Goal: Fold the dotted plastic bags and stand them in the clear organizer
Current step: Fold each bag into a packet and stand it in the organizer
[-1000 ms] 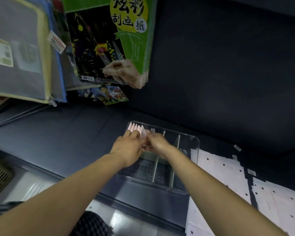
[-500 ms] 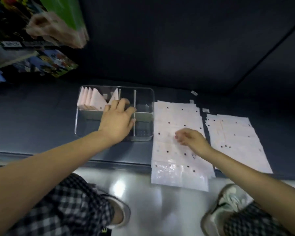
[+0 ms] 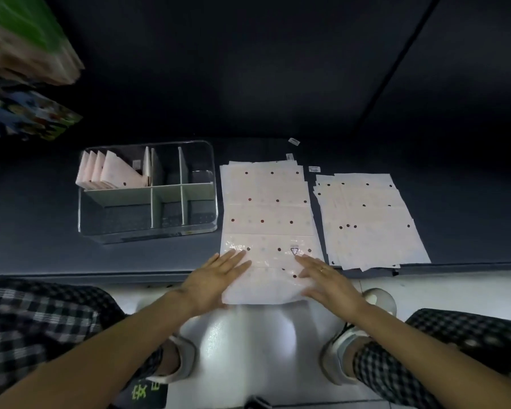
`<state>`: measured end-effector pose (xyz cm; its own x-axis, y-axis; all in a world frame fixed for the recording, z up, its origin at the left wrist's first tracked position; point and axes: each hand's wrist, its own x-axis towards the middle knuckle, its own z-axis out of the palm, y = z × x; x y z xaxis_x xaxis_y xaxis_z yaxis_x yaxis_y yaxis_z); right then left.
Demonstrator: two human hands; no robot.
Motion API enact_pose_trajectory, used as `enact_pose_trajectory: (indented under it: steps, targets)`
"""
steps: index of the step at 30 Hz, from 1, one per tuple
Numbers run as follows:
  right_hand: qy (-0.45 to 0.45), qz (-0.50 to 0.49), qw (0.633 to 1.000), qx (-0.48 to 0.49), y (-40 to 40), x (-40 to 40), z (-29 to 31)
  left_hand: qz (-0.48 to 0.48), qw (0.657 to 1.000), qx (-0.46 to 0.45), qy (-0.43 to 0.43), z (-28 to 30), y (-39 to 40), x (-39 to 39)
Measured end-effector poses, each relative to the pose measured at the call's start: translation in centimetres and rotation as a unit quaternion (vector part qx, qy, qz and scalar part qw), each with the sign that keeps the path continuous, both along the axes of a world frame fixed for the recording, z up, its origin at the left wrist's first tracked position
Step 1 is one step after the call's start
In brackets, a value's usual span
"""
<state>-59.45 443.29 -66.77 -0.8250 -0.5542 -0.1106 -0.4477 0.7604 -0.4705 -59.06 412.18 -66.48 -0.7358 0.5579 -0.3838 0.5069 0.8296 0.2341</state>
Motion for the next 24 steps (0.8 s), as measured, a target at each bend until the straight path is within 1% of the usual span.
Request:
enact_pose_trajectory:
  steps: [2, 4, 5, 6, 8, 9, 10, 13, 14, 15, 16, 17, 19, 20, 21, 22, 24]
  targets:
    - [0.017, -0.024, 0.999, -0.015, -0.1, 0.0, -0.4, 0.006, 1.0, 0.028, 0.01, 0.1, -0.3, 0.2]
    - [-0.002, -0.042, 0.999, -0.031, -0.1, -0.3, -0.6, 0.016, 0.998, 0.054, -0.007, 0.6, -0.2, 0.4]
    - [-0.037, -0.053, 0.997, -0.048, -0.1, -0.7, -0.4, 0.03, 0.996, 0.075, -0.023, 1.0, 0.0, 0.4]
    - [-0.094, -0.066, 0.991, -0.069, -0.3, -1.2, 0.2, 0.05, 0.993, 0.099, -0.043, 1.5, 0.3, 0.5]
    - [-0.242, -0.096, 0.96, -0.107, -0.3, -2.8, 2.3, 0.105, 0.978, 0.147, -0.101, 3.0, 0.9, 0.1]
    - [-0.3, -0.106, 0.941, -0.112, -0.1, -3.8, 3.6, 0.142, 0.965, 0.176, -0.136, 3.7, 1.2, -0.2]
    - [-0.33, -0.109, 0.932, -0.103, 0.2, -4.8, 4.9, 0.178, 0.946, 0.213, -0.165, 4.5, 1.4, -0.4]
    - [-0.362, -0.135, 0.917, -0.097, 1.5, -7.0, 7.7, 0.263, 0.878, 0.334, -0.22, 6.2, 2.1, -1.3]
    - [-0.375, -0.151, 0.907, -0.122, 1.8, -7.4, 7.9, 0.287, 0.854, 0.368, -0.228, 6.5, 2.4, -1.6]
    - [-0.397, -0.176, 0.886, -0.165, 2.0, -7.7, 8.0, 0.31, 0.837, 0.391, -0.224, 6.6, 2.6, -2.0]
    - [-0.421, -0.202, 0.858, -0.216, 2.2, -8.0, 7.7, 0.33, 0.828, 0.403, -0.21, 6.7, 2.8, -2.5]
    - [-0.437, -0.222, 0.832, -0.261, 2.2, -8.2, 7.7, 0.342, 0.826, 0.407, -0.188, 6.7, 3.0, -3.0]
    - [-0.446, -0.237, 0.805, -0.312, 2.1, -8.7, 7.0, 0.366, 0.82, 0.414, -0.149, 6.4, 3.4, -4.0]
    - [-0.439, -0.239, 0.802, -0.326, 1.9, -9.0, 6.7, 0.385, 0.81, 0.423, -0.133, 6.2, 3.5, -4.4]
    - [-0.424, -0.247, 0.805, -0.333, 1.5, -9.2, 6.5, 0.404, 0.798, 0.432, -0.118, 6.0, 3.6, -4.8]
    - [-0.393, -0.263, 0.818, -0.329, 1.2, -9.6, 6.2, 0.42, 0.788, 0.438, -0.102, 5.8, 3.7, -5.1]
    - [-0.317, -0.312, 0.84, -0.312, 0.4, -10.6, 5.5, 0.442, 0.783, 0.434, -0.06, 5.6, 4.1, -5.5]
